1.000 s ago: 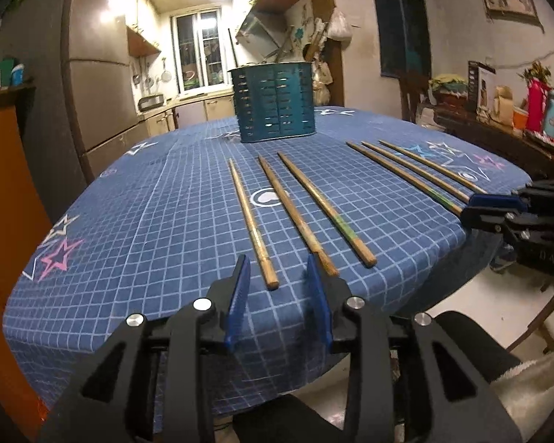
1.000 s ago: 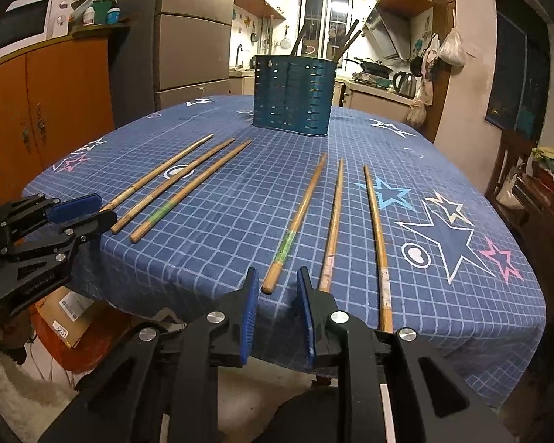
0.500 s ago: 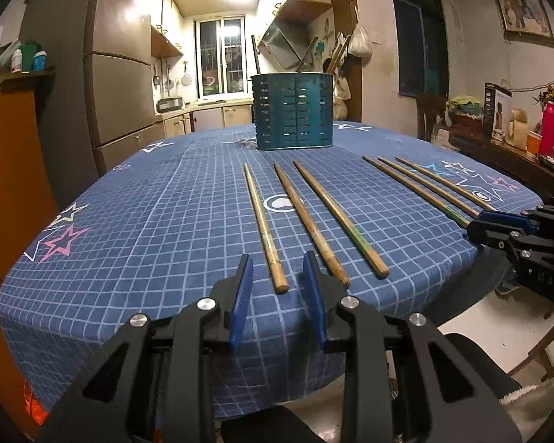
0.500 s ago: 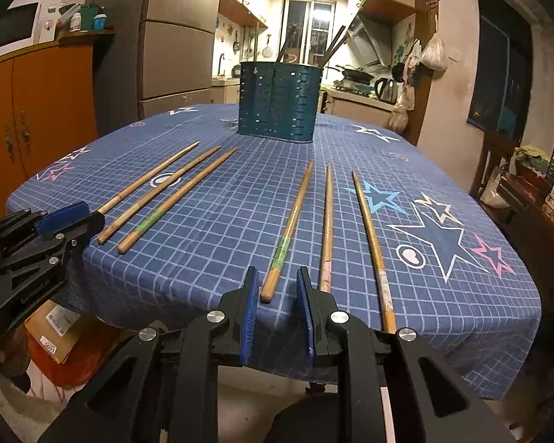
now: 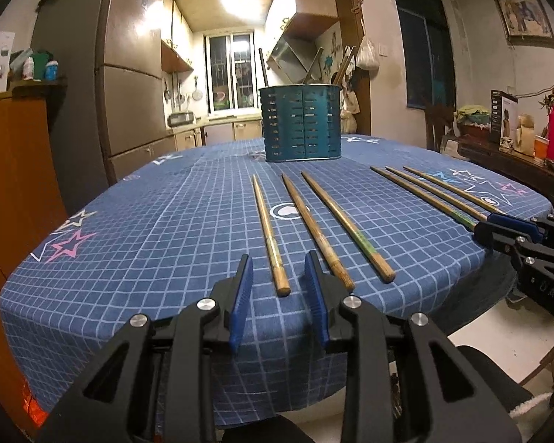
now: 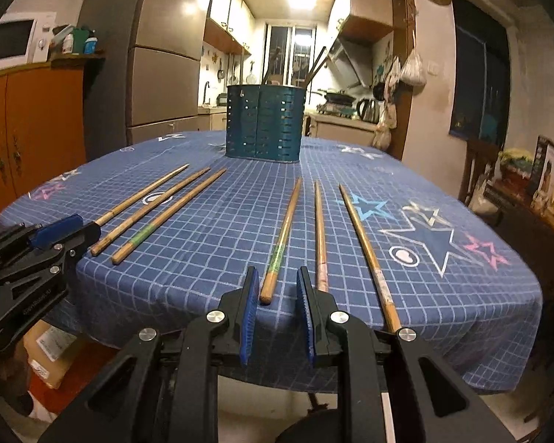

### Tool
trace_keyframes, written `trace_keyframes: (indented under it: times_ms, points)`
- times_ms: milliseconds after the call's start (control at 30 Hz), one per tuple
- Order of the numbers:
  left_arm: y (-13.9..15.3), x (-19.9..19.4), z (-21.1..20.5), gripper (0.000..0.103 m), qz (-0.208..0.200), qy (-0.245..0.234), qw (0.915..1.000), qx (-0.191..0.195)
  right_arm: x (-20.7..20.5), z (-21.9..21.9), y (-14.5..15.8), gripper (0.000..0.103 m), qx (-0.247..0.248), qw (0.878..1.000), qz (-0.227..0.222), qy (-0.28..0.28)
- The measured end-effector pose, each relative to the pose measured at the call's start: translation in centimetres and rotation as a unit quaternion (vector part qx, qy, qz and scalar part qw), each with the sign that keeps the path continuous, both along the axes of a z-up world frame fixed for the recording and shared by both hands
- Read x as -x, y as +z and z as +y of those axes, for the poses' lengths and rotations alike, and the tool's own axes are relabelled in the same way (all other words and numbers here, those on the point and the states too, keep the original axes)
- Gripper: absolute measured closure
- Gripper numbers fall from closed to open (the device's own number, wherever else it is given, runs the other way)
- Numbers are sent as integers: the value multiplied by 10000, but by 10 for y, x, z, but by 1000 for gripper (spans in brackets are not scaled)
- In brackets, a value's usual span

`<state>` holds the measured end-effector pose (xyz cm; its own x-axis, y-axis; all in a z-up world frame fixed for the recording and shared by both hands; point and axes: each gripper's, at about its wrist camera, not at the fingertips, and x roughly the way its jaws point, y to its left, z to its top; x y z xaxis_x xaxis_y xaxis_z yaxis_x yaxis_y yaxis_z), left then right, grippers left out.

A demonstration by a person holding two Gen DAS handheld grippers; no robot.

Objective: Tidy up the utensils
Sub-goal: 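Close the left tool on a bamboo chopstick while the right tool grasps another, then lift and carry both held chopsticks over the teal utensil holder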

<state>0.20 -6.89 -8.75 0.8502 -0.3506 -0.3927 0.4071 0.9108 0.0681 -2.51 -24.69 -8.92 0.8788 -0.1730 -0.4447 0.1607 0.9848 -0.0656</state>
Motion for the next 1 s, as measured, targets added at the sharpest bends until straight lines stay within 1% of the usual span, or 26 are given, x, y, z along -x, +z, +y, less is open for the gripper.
trace_keyframes:
  times_ms: [167, 233, 300, 400, 433, 500, 867, 1000]
  points:
    - [-3, 1, 3, 77, -70, -25, 9999, 68, 0, 2, -1, 81, -6, 10000, -67, -55]
    - [-4, 2, 3, 80, -79, -58, 9999, 96, 0, 3, -1, 84, 3, 10000, -74, -53]
    - [-4, 2, 4, 85, -70, -86, 9999, 129, 0, 5, -1, 88, -1, 10000, -80, -28]
    - [-5, 1, 6, 94, -80, -66, 9999, 132, 1, 4, -2, 89, -85, 9999, -101, -43]
    - [-5, 0, 8, 95, -54, -51, 9998, 161, 0, 4, -3, 89, -112, 9999, -99, -56]
    - [-4, -1, 10, 98, -7, -53, 9998, 216, 0, 5, -2, 93, -124, 9999, -86, -57]
    - [-3, 0, 17, 98, 43, -72, 9996, 264, 3, 8, -1, 93, -137, 9998, -1, -170]
    - [1, 0, 21, 98, 117, -36, 9994, 336, 3, 8, 3, 95, -169, 9998, 49, -116]
